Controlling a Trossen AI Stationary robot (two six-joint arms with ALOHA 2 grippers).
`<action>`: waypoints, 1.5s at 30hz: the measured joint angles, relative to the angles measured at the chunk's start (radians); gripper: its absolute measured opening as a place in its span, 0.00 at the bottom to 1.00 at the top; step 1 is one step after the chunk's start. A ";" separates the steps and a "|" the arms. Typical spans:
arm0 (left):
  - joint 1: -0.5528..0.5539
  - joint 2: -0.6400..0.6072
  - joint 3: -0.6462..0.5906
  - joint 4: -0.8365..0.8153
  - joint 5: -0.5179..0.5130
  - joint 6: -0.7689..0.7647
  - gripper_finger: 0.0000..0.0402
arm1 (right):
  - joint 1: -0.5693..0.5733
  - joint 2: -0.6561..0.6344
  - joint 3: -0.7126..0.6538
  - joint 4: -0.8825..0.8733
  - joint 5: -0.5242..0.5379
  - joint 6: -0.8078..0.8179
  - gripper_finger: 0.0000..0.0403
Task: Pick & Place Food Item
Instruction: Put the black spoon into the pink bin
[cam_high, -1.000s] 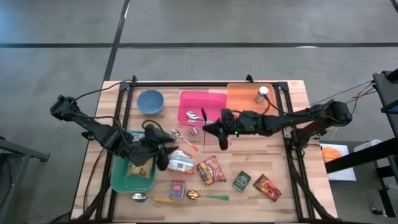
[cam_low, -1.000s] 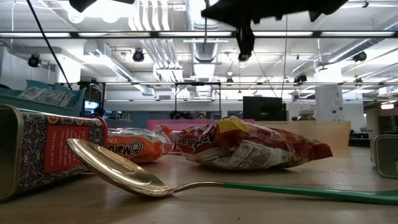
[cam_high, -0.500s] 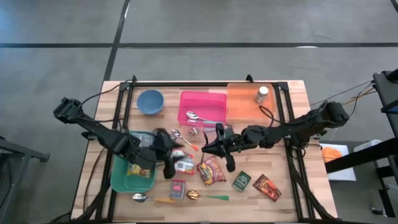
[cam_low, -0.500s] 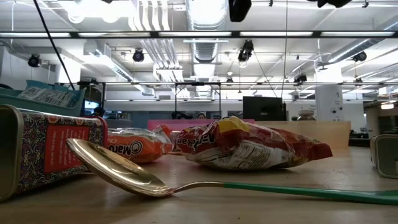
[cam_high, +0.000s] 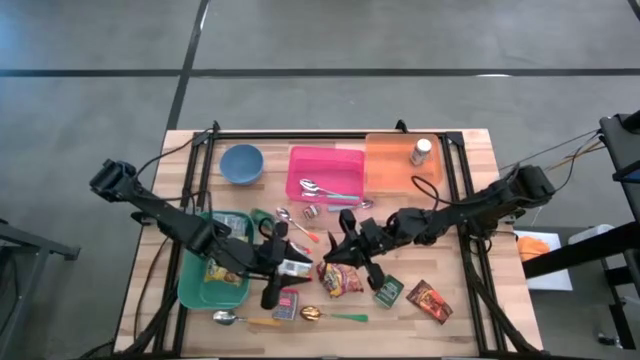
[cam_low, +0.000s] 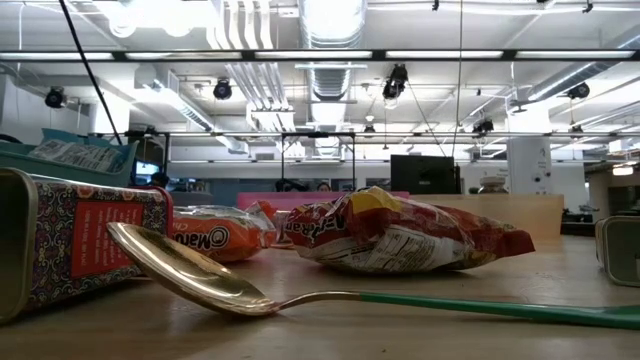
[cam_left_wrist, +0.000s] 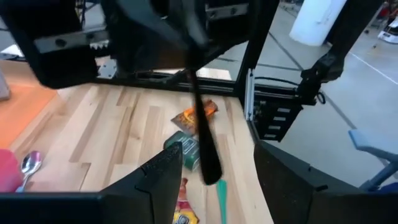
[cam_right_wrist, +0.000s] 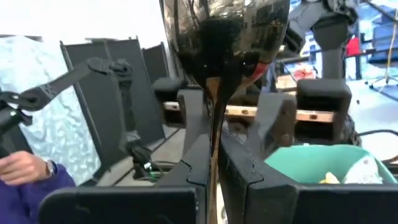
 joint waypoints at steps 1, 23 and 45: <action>0.001 0.006 0.000 0.002 0.000 0.000 0.50 | 0.004 0.009 0.009 0.003 -0.003 -0.001 0.03; 0.008 0.106 0.002 0.120 0.069 0.019 0.42 | 0.011 0.136 0.155 -0.020 -0.105 -0.037 0.03; 0.010 0.103 0.003 0.063 0.081 -0.078 0.00 | 0.012 0.129 0.159 -0.056 -0.105 -0.031 0.03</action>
